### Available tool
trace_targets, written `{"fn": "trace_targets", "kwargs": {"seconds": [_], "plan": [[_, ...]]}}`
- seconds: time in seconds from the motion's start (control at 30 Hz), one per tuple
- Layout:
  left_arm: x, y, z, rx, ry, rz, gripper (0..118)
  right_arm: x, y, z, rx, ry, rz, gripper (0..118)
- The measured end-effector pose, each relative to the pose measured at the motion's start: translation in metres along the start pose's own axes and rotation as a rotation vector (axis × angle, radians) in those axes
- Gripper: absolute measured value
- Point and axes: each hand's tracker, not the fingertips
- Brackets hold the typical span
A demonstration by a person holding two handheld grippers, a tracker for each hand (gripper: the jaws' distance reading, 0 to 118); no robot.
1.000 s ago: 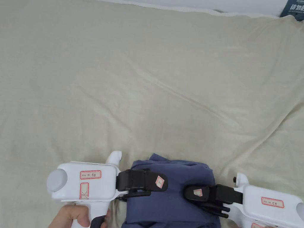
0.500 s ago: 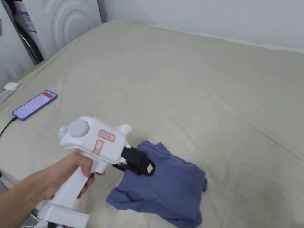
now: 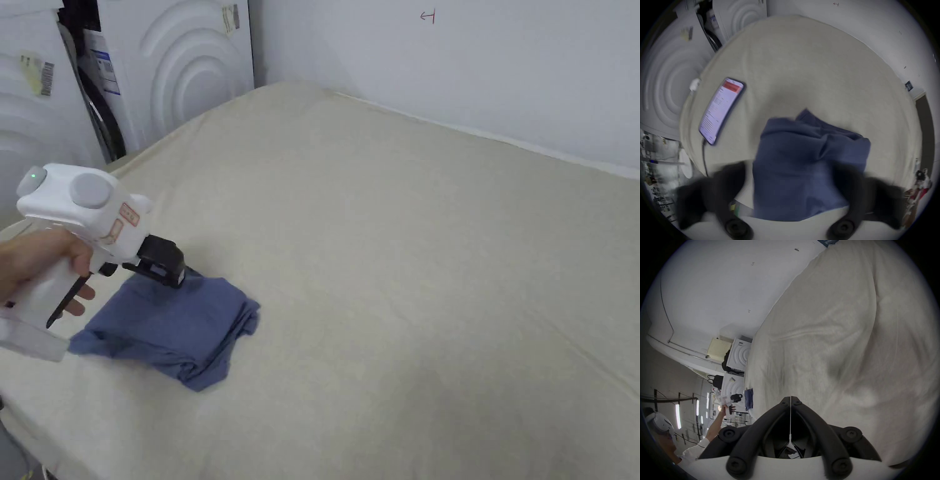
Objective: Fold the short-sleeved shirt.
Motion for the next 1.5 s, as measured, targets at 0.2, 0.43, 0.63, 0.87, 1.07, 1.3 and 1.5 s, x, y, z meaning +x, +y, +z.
{"fn": "trace_targets", "kwargs": {"seconds": [0.2, 0.43, 0.63, 0.87, 1.07, 1.3, 1.5], "plan": [[0.103, -0.037, 0.055, 0.160, -0.170, -0.058, 15, -0.041, 0.003, 0.012, 0.081, -0.117, 0.227, 1], [0.335, -0.083, 0.099, 0.525, -0.286, -0.189, 0, -0.121, 0.001, 0.041, 0.398, -0.451, 0.626, 1], [0.514, -0.126, 0.173, 0.718, -0.298, -0.299, 0, -0.171, 0.021, 0.076, 0.696, -0.615, 0.731, 1], [0.576, -0.127, 0.257, 0.986, -0.199, -0.366, 1, -0.230, 0.042, 0.118, 0.849, -0.659, 0.813, 1], [0.579, -0.117, 0.288, 1.091, -0.170, -0.348, 3, -0.255, 0.050, 0.145, 0.918, -0.623, 0.807, 1], [0.582, -0.105, 0.300, 1.012, -0.047, -0.267, 118, -0.270, 0.062, 0.157, 0.930, -0.629, 0.857, 118], [0.577, -0.106, 0.315, 0.957, -0.121, -0.258, 118, -0.263, 0.072, 0.164, 0.952, -0.644, 0.858, 118]]}}
